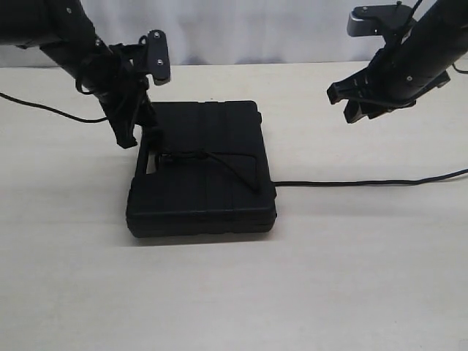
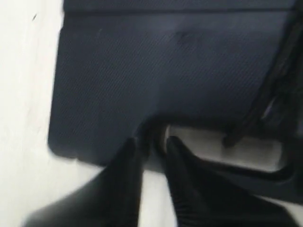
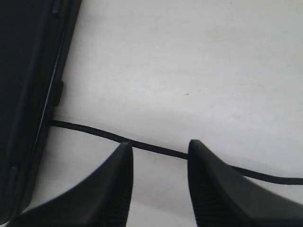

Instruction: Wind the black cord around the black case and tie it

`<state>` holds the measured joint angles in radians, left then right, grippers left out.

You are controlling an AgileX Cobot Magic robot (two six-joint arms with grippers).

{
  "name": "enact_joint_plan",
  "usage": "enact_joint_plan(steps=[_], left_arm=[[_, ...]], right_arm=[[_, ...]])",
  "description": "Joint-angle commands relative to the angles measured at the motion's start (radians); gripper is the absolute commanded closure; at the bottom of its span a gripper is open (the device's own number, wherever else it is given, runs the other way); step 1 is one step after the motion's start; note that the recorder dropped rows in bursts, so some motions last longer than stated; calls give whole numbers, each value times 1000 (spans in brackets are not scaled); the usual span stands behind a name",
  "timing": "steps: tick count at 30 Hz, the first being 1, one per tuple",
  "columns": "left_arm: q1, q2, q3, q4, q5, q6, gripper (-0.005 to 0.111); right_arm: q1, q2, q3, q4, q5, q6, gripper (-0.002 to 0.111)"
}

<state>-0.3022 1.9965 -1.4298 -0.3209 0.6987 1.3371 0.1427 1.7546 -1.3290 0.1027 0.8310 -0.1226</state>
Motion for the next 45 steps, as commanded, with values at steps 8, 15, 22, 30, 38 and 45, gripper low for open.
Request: enact_joint_plan(steps=[8, 15, 22, 30, 38, 45], left_arm=[[-103, 2, -7, -129, 136, 178, 42], [-112, 90, -7, -190, -49, 185, 44], [-112, 114, -7, -185, 50, 176, 107], [-112, 10, -7, -234, -133, -140, 107], [-112, 21, -7, -268, -58, -138, 107], [-112, 21, -7, -284, -66, -131, 107]], right_arm=[[-6, 2, 2, -6, 39, -12, 71], [-6, 13, 52, -6, -21, -12, 71], [-6, 13, 52, -10, -65, -12, 71], [-101, 13, 54, -41, -35, 34, 71], [-424, 13, 219, 43, -151, 123, 71], [-504, 13, 347, 279, -395, 123, 71]])
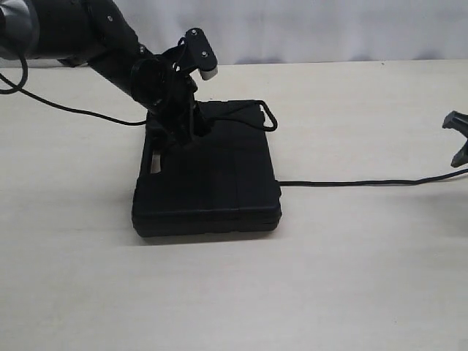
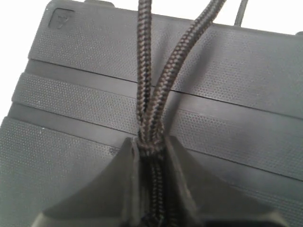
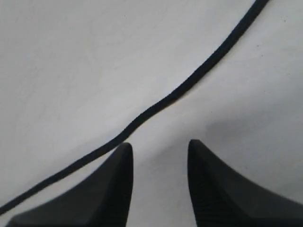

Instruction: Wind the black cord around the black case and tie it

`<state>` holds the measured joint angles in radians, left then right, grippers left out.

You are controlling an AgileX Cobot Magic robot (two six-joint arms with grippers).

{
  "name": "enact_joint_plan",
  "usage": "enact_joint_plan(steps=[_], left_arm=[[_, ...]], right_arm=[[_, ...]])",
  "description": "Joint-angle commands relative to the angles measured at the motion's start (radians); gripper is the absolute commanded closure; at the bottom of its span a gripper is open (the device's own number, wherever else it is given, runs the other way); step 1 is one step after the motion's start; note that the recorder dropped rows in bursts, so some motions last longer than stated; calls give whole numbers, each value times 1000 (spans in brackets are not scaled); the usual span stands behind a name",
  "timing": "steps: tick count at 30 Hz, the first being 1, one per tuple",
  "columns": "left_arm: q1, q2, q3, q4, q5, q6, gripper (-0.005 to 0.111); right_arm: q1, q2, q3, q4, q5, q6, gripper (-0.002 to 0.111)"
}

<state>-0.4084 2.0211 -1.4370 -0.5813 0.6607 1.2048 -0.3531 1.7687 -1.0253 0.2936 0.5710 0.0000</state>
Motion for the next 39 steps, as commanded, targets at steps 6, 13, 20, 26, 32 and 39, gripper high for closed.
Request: enact_joint_plan(steps=[6, 13, 20, 26, 32, 39], left_arm=[[-6, -4, 0, -59, -29, 2, 107], [-6, -4, 0, -59, -28, 2, 107], [-6, -4, 0, -64, -68, 2, 107], [-6, -4, 0, -64, -68, 2, 107], [-6, -4, 0, -65, -70, 2, 107], [-6, -4, 0, -65, -70, 2, 107]], right_arm=[[-8, 79, 36, 176, -190, 0, 71], [-47, 127, -14, 147, -207, -12, 71], [-103, 198, -20, 189, -248, -7, 71], [-98, 254, -57, 223, -292, -16, 71], [-98, 270, -102, 240, -274, -16, 71], [-98, 270, -168, 306, -184, -56, 71]])
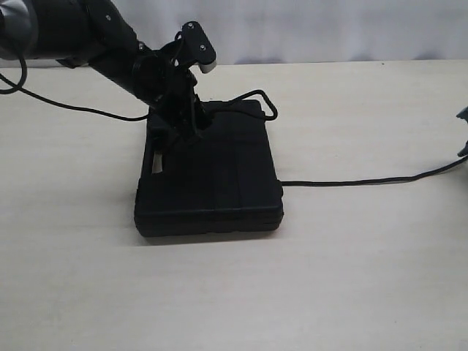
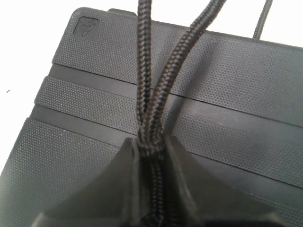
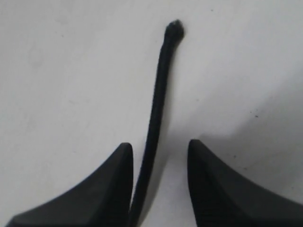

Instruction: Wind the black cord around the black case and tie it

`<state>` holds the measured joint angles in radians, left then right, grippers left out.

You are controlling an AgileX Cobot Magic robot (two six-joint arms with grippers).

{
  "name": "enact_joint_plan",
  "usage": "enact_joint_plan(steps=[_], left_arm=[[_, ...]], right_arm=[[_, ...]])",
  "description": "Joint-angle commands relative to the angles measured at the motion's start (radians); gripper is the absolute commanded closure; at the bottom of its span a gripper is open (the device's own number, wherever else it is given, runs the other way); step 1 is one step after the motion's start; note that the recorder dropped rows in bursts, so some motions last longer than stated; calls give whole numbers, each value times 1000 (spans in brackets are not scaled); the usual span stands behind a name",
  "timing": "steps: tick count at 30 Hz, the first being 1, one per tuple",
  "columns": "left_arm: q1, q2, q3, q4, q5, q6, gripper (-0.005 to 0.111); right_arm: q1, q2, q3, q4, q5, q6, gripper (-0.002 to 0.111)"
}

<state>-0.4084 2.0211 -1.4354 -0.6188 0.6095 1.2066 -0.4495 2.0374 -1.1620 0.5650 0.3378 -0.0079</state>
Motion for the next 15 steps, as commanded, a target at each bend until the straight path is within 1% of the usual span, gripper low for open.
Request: enact_joint_plan(steps=[1, 5, 9, 12, 15], left_arm=[[-6, -4, -1, -27, -19, 0, 107], [-6, -4, -1, -27, -19, 0, 107], [-6, -4, -1, -27, -19, 0, 107], [-6, -4, -1, -27, -19, 0, 107], [-6, -4, -1, -22, -17, 0, 107]], right_arm=[[-2, 1, -33, 37, 55, -76, 71], [-2, 15, -33, 42, 51, -83, 71], [-2, 57, -33, 104, 31, -89, 71], [-2, 87, -42, 181, 24, -170, 71], [-2, 105, -52, 213, 26, -225, 71]])
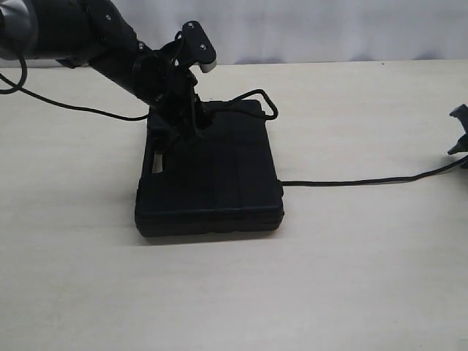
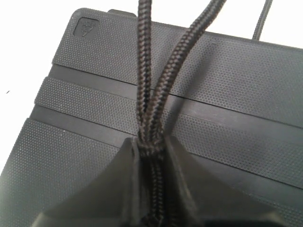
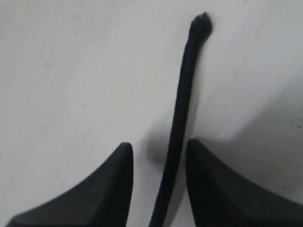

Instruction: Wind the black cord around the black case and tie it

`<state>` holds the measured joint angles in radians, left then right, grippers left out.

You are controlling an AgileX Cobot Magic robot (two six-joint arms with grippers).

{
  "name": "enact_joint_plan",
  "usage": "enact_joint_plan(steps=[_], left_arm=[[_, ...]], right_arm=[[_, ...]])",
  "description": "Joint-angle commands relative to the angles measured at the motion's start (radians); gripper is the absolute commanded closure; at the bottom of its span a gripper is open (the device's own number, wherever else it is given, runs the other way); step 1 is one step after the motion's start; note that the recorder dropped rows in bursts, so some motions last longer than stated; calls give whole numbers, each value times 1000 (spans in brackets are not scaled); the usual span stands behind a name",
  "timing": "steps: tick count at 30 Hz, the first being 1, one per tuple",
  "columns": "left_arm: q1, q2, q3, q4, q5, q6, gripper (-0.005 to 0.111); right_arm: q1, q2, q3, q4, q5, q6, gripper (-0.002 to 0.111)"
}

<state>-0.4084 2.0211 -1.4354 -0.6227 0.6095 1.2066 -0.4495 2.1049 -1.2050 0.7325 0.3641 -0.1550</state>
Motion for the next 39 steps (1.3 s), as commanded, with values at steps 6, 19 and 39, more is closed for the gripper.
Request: enact_joint_plan(steps=[6, 19, 39], left_arm=[[-6, -4, -1, -18, -17, 0, 107], [-6, -4, -1, -22, -17, 0, 107], [-6, 24, -1, -18, -118, 0, 107]], right_arm=[[-2, 44, -14, 48, 14, -158, 85], [83, 15, -16, 386, 115, -593, 104], [476, -64, -143, 395, 504, -1153, 104]])
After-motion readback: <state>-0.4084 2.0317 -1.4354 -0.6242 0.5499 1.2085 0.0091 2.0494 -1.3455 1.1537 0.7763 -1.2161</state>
